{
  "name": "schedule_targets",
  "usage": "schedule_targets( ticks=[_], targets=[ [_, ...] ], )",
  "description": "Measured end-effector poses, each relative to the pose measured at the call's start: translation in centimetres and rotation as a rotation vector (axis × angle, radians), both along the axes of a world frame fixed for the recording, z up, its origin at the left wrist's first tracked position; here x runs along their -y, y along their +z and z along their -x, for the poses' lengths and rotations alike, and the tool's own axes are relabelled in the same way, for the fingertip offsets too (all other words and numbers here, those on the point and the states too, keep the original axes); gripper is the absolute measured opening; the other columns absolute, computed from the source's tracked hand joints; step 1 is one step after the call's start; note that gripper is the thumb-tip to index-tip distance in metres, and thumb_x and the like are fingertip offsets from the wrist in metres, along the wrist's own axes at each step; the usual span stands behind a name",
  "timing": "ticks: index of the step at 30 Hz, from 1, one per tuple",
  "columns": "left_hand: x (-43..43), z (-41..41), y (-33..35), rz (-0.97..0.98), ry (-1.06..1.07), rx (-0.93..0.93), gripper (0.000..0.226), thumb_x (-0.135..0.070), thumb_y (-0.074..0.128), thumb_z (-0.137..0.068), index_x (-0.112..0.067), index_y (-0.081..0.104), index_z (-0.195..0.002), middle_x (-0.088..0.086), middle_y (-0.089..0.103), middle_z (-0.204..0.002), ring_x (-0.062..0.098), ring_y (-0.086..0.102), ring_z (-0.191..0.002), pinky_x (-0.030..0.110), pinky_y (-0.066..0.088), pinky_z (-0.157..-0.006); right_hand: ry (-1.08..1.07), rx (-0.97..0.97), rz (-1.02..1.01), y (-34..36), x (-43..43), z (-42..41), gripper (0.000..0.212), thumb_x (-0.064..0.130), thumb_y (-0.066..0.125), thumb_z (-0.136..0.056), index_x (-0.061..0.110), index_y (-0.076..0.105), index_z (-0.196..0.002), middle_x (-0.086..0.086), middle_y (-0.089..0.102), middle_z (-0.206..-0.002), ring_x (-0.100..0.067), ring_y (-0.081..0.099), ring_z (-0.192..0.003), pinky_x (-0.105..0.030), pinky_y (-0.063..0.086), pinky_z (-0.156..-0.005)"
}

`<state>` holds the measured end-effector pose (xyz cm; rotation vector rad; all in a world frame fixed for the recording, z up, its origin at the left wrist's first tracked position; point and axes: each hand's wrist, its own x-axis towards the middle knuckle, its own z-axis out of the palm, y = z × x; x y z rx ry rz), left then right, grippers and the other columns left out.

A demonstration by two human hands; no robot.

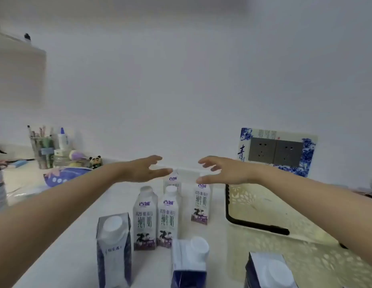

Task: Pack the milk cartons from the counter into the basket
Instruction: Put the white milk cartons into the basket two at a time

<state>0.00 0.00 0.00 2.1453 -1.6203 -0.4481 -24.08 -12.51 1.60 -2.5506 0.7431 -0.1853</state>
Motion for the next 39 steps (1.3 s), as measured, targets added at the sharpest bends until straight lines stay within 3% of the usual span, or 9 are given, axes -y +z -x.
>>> schedule_targets(
  ticks=[5, 10, 13, 18, 21, 24, 28, 34, 39],
  targets=[
    [5.6, -0.9, -0.5, -0.187, -0.078, -0.051, 0.079, -0.062, 0.055, -0.082, -0.023, 0.029, -0.147, 0.001, 0.045, -0.147, 0.021, 0.062, -0.108, 0.029, 0.053, -0.087, -0.006, -0.195, 0.026, -1.5, 3.5, -3.8, 0.081, 0.066, 0.068, -0.071, 0.031, 0.042, -0.139, 0.007, 0.044, -0.141, -0.011, 0.045, -0.125, -0.027, 0.038, -0.1],
    [8.5, -2.0, -2.4, -0.209, -0.199, -0.098, 0.053, -0.052, 0.067, -0.08, -0.015, 0.061, -0.118, 0.008, 0.071, -0.114, 0.02, 0.072, -0.084, 0.02, 0.057, -0.061, 0.01, -0.216, -0.133, -2.9, 6.3, -4.7, 0.052, 0.051, 0.077, -0.073, 0.018, 0.065, -0.111, 0.003, 0.068, -0.104, -0.015, 0.067, -0.094, -0.022, 0.056, -0.063],
    [9.4, -2.8, -3.1, -0.234, -0.208, -0.166, 0.049, -0.045, 0.073, -0.077, -0.012, 0.065, -0.113, 0.01, 0.074, -0.108, 0.019, 0.073, -0.078, 0.021, 0.057, -0.061, 0.022, -0.201, -0.209, -3.2, 7.0, -4.7, 0.047, 0.045, 0.08, -0.072, 0.016, 0.068, -0.107, 0.008, 0.072, -0.088, -0.011, 0.068, -0.083, -0.02, 0.055, -0.058],
    [9.6, -3.3, -3.7, -0.185, -0.227, -0.203, 0.041, -0.043, 0.075, -0.077, -0.014, 0.068, -0.105, 0.007, 0.076, -0.102, 0.019, 0.074, -0.076, 0.019, 0.057, -0.061, 0.063, -0.178, -0.273, -3.2, 7.1, -5.2, 0.043, 0.035, 0.082, -0.073, 0.023, 0.067, -0.111, 0.008, 0.071, -0.093, -0.004, 0.068, -0.086, -0.023, 0.058, -0.064],
    [9.3, -3.2, -3.8, -0.126, -0.231, -0.204, 0.035, -0.042, 0.076, -0.077, -0.016, 0.069, -0.099, 0.004, 0.077, -0.097, 0.022, 0.075, -0.079, 0.02, 0.057, -0.061, 0.067, -0.152, -0.233, -3.2, 6.9, -5.5, 0.038, 0.034, 0.083, -0.072, 0.022, 0.067, -0.105, 0.006, 0.07, -0.092, -0.016, 0.073, -0.086, -0.024, 0.06, -0.069],
    [8.4, -3.0, -3.3, -0.047, -0.244, -0.205, 0.027, -0.042, 0.075, -0.077, -0.021, 0.069, -0.092, -0.002, 0.078, -0.09, 0.024, 0.075, -0.079, 0.021, 0.057, -0.062, 0.07, -0.16, -0.16, -3.0, 6.4, -5.6, 0.037, 0.042, 0.081, -0.071, 0.03, 0.064, -0.102, 0.012, 0.067, -0.093, -0.026, 0.075, -0.086, -0.015, 0.054, -0.067],
    [6.7, -2.6, 0.7, 0.097, -0.25, -0.22, 0.023, -0.043, 0.075, -0.075, -0.023, 0.07, -0.086, -0.002, 0.078, -0.084, 0.022, 0.075, -0.074, 0.023, 0.058, -0.06, 0.072, -0.026, -0.122, -0.1, 6.0, -4.4, 0.031, 0.034, 0.081, -0.074, 0.026, 0.067, -0.101, 0.005, 0.061, -0.102, -0.026, 0.073, -0.089, -0.028, 0.059, -0.074],
    [3.6, 1.2, 10.0, 0.261, -0.341, -0.164, 0.029, -0.049, 0.072, -0.072, -0.024, 0.072, -0.086, -0.005, 0.079, -0.084, 0.013, 0.075, -0.071, 0.017, 0.056, -0.058, 0.064, 0.176, -0.017, 9.4, 3.4, 1.1, 0.028, 0.025, 0.079, -0.079, 0.02, 0.069, -0.105, 0.002, 0.077, -0.087, -0.008, 0.074, -0.077, -0.02, 0.057, -0.061],
    [3.1, 7.2, 13.4, 0.368, -0.446, -0.159, 0.04, -0.051, 0.067, -0.072, -0.017, 0.07, -0.093, -0.006, 0.079, -0.084, 0.013, 0.075, -0.076, 0.018, 0.056, -0.059, 0.041, 0.246, 0.094, 13.6, 0.7, 7.9, 0.024, 0.027, 0.077, -0.078, 0.026, 0.068, -0.101, 0.002, 0.078, -0.089, -0.011, 0.074, -0.082, -0.023, 0.06, -0.066]
  ],
)
